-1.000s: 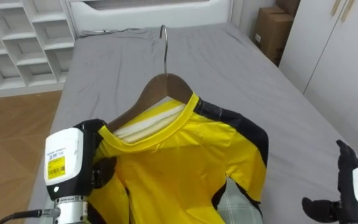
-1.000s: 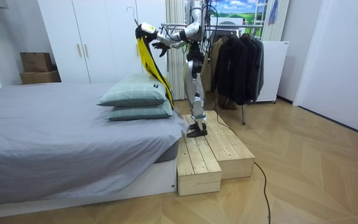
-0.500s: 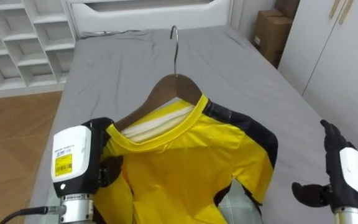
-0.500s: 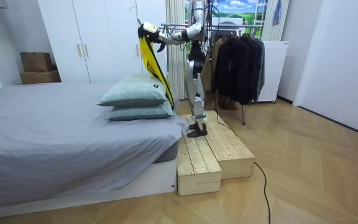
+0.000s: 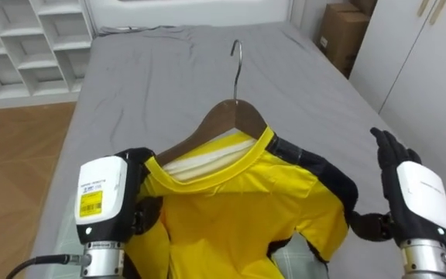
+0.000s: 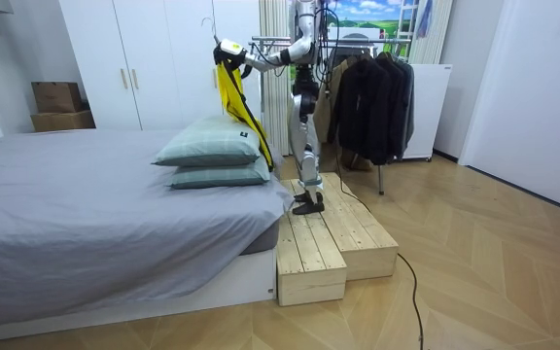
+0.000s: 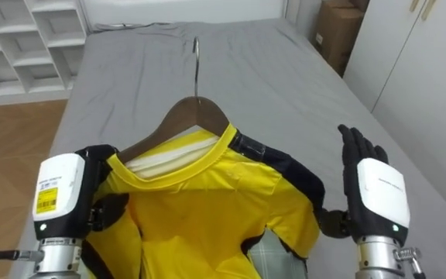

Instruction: Hang clothes

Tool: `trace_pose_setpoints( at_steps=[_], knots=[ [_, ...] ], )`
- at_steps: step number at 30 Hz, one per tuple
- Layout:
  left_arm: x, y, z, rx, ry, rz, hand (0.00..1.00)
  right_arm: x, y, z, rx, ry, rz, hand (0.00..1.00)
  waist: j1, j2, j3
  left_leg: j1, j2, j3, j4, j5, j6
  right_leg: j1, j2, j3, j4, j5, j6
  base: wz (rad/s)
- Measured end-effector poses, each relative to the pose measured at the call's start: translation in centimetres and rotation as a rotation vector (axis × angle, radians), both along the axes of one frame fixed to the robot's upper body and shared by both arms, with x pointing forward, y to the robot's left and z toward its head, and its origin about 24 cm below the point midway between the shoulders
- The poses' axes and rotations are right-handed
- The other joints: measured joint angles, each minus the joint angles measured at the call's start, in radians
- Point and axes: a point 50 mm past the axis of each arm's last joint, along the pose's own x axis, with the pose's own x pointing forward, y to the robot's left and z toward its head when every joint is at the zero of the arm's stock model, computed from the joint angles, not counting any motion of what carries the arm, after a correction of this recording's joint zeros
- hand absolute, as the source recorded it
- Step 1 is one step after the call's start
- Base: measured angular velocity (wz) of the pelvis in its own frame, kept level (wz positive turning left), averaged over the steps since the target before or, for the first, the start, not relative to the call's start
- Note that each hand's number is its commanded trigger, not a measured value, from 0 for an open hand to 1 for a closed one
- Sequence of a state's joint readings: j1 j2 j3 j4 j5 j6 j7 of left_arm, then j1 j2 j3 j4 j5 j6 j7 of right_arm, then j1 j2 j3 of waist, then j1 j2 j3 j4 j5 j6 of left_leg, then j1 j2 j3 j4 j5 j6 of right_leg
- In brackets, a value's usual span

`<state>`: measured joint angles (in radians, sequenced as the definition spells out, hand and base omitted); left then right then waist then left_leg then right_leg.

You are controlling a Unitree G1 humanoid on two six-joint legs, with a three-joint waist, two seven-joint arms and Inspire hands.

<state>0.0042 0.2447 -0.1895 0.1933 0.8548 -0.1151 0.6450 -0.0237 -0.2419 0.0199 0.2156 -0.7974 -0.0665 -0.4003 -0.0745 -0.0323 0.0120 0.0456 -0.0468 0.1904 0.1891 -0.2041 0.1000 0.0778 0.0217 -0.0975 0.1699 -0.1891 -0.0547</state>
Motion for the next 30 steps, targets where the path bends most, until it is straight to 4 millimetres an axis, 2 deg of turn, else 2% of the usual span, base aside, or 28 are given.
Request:
trace_pose_setpoints(
  at_steps=[9,18,30],
  knots=[
    [0.1,-0.5,0.3,0.012,0.004,-0.029,1.00,0.6,0.9,1.1,-0.014,-0.025,0.053,0.00,0.004,-0.006,-0.0018,-0.010,-0.001,-0.004,-0.002,0.000,0.000,-0.011,0.000,0.000,-0.001,0.000,0.000,0.00],
    [0.1,-0.8,0.3,0.011,0.005,-0.040,1.00,0.6,1.8,0.8,-0.014,-0.005,0.093,0.00,0.020,-0.009,-0.0036,-0.004,0.000,-0.006,-0.002,0.000,0.000,-0.004,-0.001,0.000,-0.002,0.000,0.000,0.00],
    [0.0,-1.4,0.1,0.014,0.013,-0.062,1.00,0.5,3.5,0.1,-0.015,0.055,0.177,0.00,0.025,-0.011,-0.0006,-0.012,-0.001,-0.013,-0.004,0.000,0.000,-0.008,-0.002,-0.017,-0.004,0.000,0.000,0.03]
  ],
)
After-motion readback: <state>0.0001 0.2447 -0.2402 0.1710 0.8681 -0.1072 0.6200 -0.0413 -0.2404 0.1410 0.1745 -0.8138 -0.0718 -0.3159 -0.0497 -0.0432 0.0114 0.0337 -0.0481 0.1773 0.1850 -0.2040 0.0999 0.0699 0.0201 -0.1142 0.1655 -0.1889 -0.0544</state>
